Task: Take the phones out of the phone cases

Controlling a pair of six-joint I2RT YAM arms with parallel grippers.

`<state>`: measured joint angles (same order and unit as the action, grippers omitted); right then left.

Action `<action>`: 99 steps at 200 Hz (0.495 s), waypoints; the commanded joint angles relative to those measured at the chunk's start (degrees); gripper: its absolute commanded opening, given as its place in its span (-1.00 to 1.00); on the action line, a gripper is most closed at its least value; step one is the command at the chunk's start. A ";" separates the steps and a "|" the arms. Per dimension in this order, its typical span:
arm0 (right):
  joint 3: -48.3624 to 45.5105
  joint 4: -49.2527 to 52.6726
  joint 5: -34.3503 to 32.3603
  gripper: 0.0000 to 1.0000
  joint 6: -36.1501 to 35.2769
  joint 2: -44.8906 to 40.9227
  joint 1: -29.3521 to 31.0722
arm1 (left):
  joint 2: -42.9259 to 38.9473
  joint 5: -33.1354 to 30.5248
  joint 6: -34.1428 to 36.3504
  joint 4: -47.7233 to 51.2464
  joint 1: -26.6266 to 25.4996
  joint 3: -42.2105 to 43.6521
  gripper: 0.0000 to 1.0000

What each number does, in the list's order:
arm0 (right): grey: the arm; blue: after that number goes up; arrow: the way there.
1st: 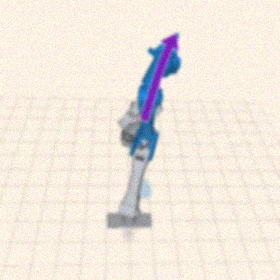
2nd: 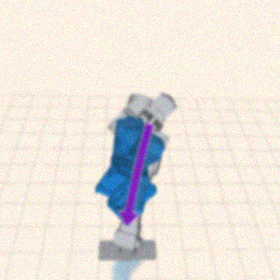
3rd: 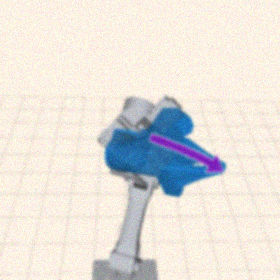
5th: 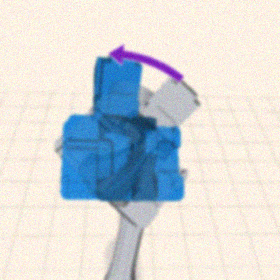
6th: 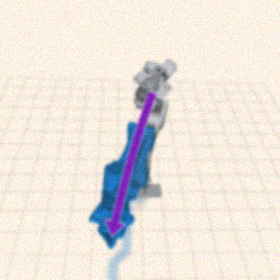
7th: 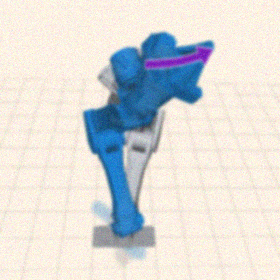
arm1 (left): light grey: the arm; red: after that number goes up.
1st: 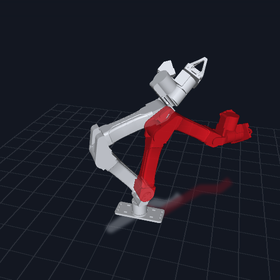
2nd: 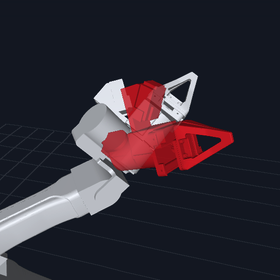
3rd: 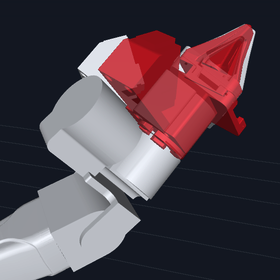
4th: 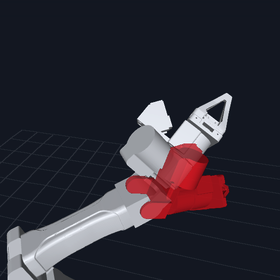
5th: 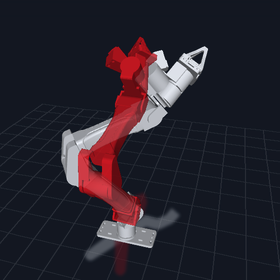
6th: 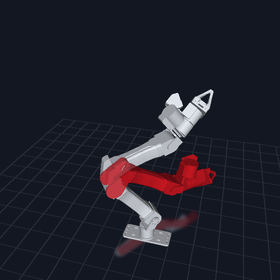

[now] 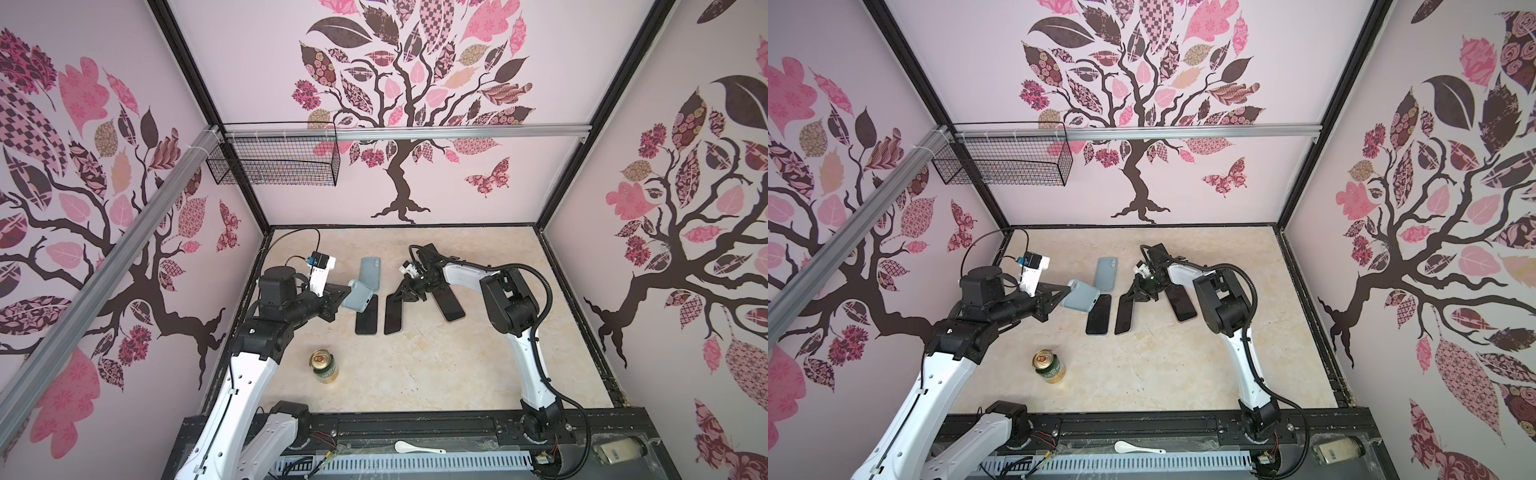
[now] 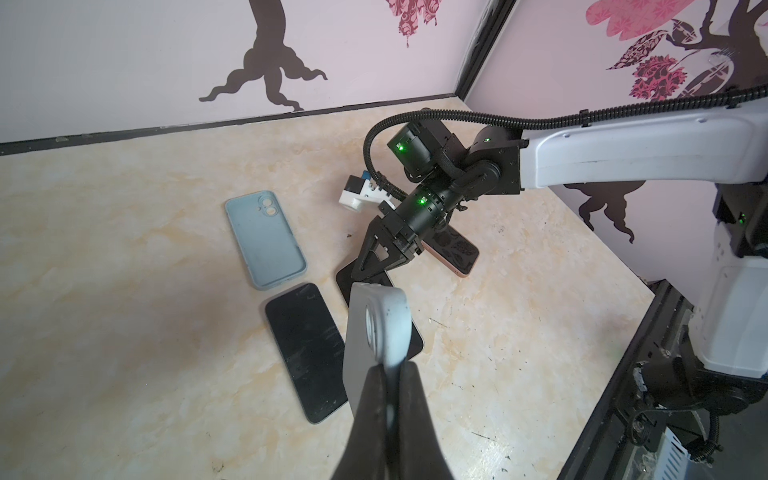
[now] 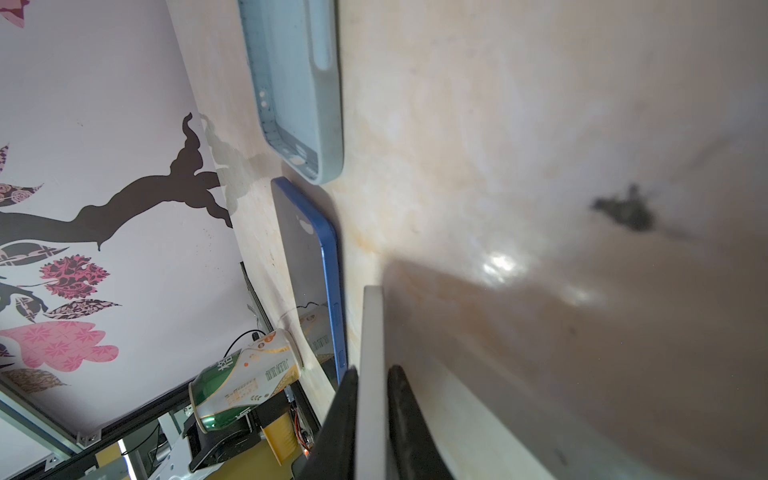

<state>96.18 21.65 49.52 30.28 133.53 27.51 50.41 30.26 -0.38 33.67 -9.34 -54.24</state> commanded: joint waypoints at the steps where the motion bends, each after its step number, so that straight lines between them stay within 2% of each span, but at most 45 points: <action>1: 2.04 1.90 0.36 -0.61 -0.95 2.40 -0.35 | -0.55 0.59 0.51 0.06 0.21 1.24 -1.00; 99: 3.50 3.57 -1.75 -0.41 -2.19 2.79 -0.61 | -0.46 0.51 0.64 0.08 0.25 1.44 -1.00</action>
<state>96.71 23.00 48.49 29.10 133.82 27.24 50.41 30.26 -0.19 33.98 -9.34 -54.24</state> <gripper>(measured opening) 0.292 0.054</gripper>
